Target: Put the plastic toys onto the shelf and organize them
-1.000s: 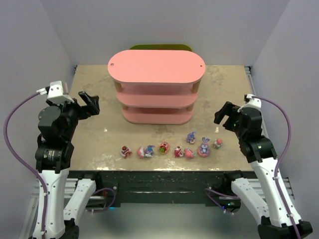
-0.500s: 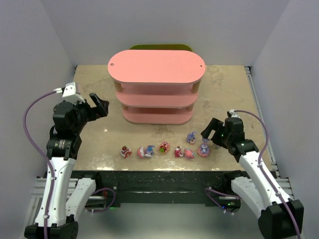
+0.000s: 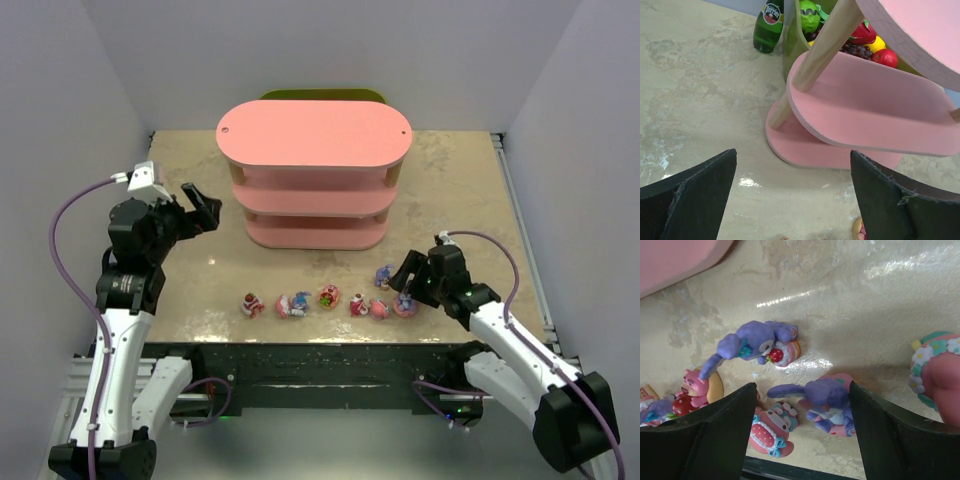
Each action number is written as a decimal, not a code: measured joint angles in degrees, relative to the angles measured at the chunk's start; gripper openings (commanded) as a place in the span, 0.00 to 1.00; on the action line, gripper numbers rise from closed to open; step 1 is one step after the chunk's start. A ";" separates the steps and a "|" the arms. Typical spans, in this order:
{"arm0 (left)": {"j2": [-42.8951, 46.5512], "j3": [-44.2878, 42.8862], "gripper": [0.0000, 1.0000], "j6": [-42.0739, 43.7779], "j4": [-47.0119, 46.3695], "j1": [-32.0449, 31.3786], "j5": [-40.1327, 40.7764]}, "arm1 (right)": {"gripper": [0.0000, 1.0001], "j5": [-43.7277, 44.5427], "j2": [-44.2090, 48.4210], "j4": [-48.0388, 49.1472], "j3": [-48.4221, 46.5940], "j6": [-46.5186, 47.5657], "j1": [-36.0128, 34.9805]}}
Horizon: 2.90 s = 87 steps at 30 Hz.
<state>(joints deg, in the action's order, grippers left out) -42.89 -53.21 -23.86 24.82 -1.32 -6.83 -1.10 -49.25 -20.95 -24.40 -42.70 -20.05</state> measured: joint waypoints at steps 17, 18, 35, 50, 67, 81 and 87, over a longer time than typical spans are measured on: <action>-0.72 1.05 0.99 -1.27 0.04 0.00 -1.49 | 0.59 5.25 -3.63 3.91 2.60 -2.75 -2.12; -0.72 1.05 0.99 -1.27 0.04 0.00 -1.53 | 0.56 5.44 -3.63 4.35 2.84 -2.82 -2.19; -0.72 1.05 0.99 -1.73 0.02 0.00 -2.43 | 0.00 14.58 0.76 -5.75 -3.10 -3.48 -3.10; 0.04 1.57 0.99 -2.12 -0.74 0.00 -1.29 | 0.00 17.81 -11.96 -11.61 -42.84 11.96 -3.08; -0.55 1.60 1.00 -1.88 -1.46 0.00 -1.62 | 0.00 1.14 -30.42 -16.24 -81.70 28.00 -4.42; -0.55 1.60 1.00 -1.49 -1.42 0.00 -1.73 | 0.00 2.08 -40.81 -14.97 -86.53 31.15 -8.52; -0.52 1.60 1.00 -1.46 -1.22 0.00 -1.70 | 0.10 6.16 -44.09 -14.69 -89.85 31.41 -10.36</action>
<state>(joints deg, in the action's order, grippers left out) -43.42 -51.62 -25.32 23.59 -1.32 -8.54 5.06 -93.34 -35.64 -114.26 -11.29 -30.41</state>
